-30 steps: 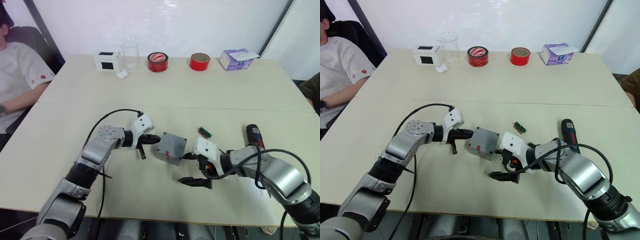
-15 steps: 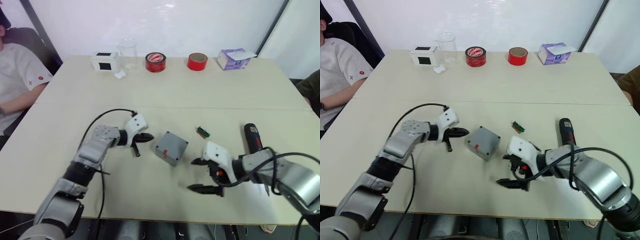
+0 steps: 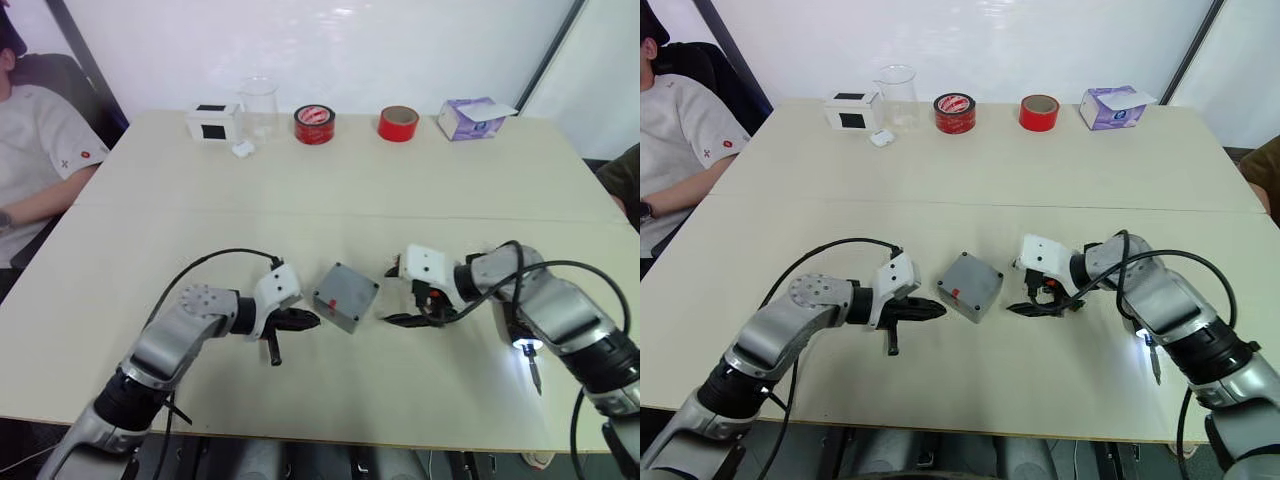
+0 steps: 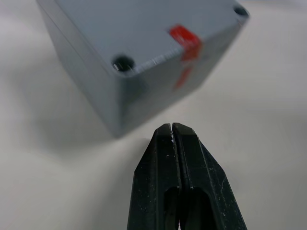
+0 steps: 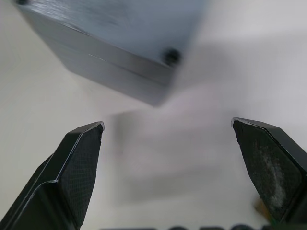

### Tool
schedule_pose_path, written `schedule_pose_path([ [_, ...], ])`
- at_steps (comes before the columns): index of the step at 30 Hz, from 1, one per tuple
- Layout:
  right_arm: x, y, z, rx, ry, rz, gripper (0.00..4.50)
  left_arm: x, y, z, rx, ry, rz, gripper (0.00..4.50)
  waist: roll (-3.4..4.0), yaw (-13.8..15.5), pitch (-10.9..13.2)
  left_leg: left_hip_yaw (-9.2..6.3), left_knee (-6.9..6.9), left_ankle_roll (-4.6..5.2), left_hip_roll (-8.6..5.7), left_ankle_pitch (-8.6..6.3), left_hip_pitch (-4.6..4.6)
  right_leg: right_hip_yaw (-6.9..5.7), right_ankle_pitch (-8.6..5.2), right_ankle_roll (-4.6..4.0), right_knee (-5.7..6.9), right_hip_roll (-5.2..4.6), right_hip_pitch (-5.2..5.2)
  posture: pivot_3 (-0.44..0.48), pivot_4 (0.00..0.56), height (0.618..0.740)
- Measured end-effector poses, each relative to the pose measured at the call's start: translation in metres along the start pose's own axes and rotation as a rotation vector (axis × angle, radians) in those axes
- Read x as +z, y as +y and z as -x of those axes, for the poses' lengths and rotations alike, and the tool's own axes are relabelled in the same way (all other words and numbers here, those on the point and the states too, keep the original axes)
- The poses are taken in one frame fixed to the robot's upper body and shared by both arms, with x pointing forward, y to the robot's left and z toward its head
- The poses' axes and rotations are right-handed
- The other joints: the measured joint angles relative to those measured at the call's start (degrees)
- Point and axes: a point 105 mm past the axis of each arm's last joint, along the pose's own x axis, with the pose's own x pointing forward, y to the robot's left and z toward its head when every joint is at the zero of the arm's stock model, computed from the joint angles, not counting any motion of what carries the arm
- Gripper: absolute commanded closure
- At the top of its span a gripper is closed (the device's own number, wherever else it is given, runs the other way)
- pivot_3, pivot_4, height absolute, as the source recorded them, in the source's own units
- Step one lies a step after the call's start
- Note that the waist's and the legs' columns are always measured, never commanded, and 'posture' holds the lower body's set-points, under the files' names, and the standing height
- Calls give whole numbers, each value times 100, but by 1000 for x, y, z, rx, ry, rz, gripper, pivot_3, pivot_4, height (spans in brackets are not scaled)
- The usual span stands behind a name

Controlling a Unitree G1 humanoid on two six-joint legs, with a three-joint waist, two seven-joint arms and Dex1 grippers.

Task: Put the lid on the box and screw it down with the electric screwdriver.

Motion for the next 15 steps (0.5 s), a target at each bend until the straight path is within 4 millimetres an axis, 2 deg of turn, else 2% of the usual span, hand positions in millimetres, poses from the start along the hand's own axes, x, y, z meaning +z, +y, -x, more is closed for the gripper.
schedule_pose_path([
  [7,2,35,-7,153,-20,-30,30,-3,21,-3,108,3,11,4500,0,10,0,-1,0,0,0,0,0,0,0,0,0,-6,0,0,150,740],
  [15,5,51,-5,143,-41,-94,30,1,27,-1,117,-9,3,4500,0,5,0,-1,0,0,0,0,1,0,0,-1,1,-6,0,0,150,740],
])
